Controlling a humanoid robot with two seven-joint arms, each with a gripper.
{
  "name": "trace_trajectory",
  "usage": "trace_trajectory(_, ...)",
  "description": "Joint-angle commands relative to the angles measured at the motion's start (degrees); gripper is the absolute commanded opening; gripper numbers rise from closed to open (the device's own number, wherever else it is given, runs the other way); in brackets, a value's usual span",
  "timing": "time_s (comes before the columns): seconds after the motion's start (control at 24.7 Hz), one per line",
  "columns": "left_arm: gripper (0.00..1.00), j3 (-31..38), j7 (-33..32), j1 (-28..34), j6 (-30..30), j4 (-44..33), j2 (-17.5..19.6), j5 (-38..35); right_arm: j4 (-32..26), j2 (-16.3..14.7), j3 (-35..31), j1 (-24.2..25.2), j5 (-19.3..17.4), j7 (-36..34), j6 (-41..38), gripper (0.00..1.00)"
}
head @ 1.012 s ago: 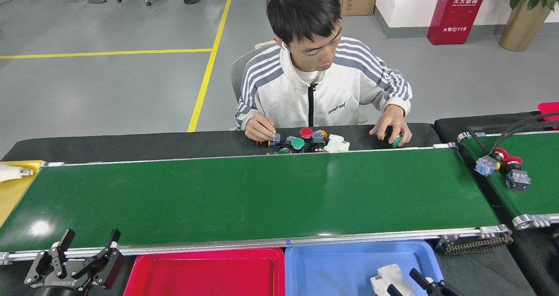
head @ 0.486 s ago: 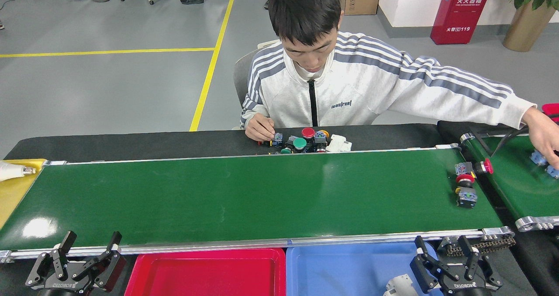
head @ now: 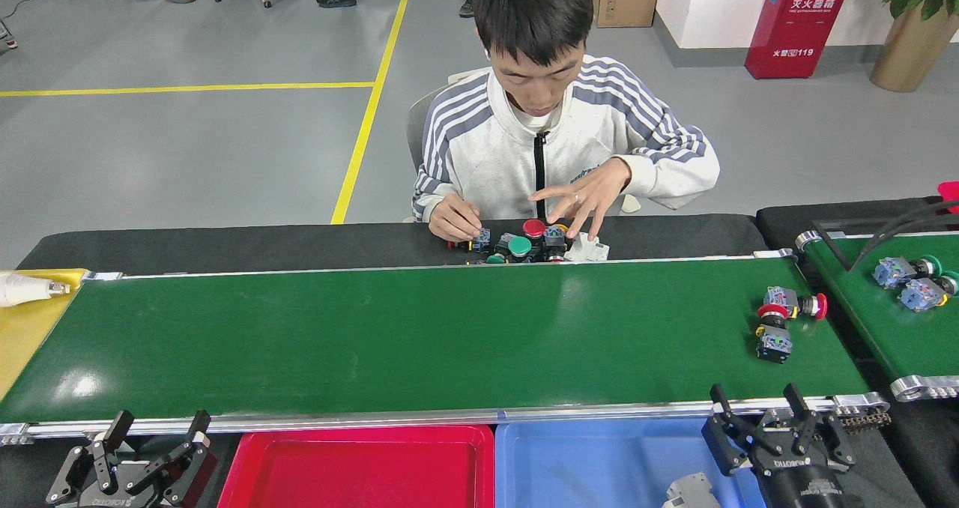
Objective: Pick switch part from conveyor to tray
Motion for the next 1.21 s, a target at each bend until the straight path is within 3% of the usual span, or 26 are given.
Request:
trace_trajectory(0.0, 1.00, 0.11, 0.48, -0.33, -0.08, -0.51, 0.97, 0.30, 1.93, -0.41, -0.10, -2.64, 0.17, 0.51, 0.57, 0.98)
trace_trajectory(0.2, 1.00, 0.02, 0.48, -1.03, -0.08, 0.19, 2.64, 0.39, 7.73, -0.50, 0.34, -6.94, 0.61, 1.04, 5.40, 0.98)
trace_trajectory(0.49, 1.00, -0.15, 0.48, -1.12, -0.08, 0.54, 2.29, 0.30, 15.47, -0.50, 5.26, -13.62, 0.61, 4.03, 11.47, 0.98)
trace_trajectory(0.53, 1.00, -0.15, 0.48, -1.12, -0.08, 0.46, 2.20, 0.30, 17.23, -0.50, 6.23, -15.03, 0.52, 4.11, 12.52, 0.91)
trace_trajectory(0.57, 1.00, -0.15, 0.48, -1.12, -0.08, 0.46, 2.20, 0.30, 18.54, -0.59, 7.02, -16.17, 0.44, 4.11, 12.87, 0.75)
trace_trajectory(0.65, 1.00, -0.15, 0.48, -1.12, -0.08, 0.46, 2.20, 0.30, 19.95, -0.94, 7.99, -17.05, 0.44, 4.11, 12.70, 0.35)
trace_trajectory(0.69, 1.00, -0.15, 0.48, -1.12, -0.08, 0.37, 2.20, 0.30, 20.04, -1.38, 8.43, -17.05, 0.44, 4.11, 12.61, 0.25)
trace_trajectory(0.81, 1.00, -0.06, 0.48, -1.21, 0.01, 0.37, 2.20, 0.30, 19.95, -2.00, 9.57, -16.79, -0.09, 4.11, 12.26, 0.10)
trace_trajectory(0.97, 1.00, -1.29, 0.48, -0.42, 0.62, 0.28, 3.61, 3.11, 17.67, -1.91, 9.83, -16.52, -0.18, 3.67, 8.74, 0.03)
trace_trajectory(1.05, 1.00, -1.56, 0.48, -0.16, 0.97, 0.37, 5.01, 4.25, 13.27, -1.65, 9.92, -14.68, -0.18, 3.59, 1.36, 0.02)
trace_trajectory(1.17, 1.00, -2.52, 0.48, 1.16, 4.31, 0.02, 5.28, 4.17, 5.71, -1.65, 12.65, -10.02, -0.27, 3.59, -16.22, 0.02)
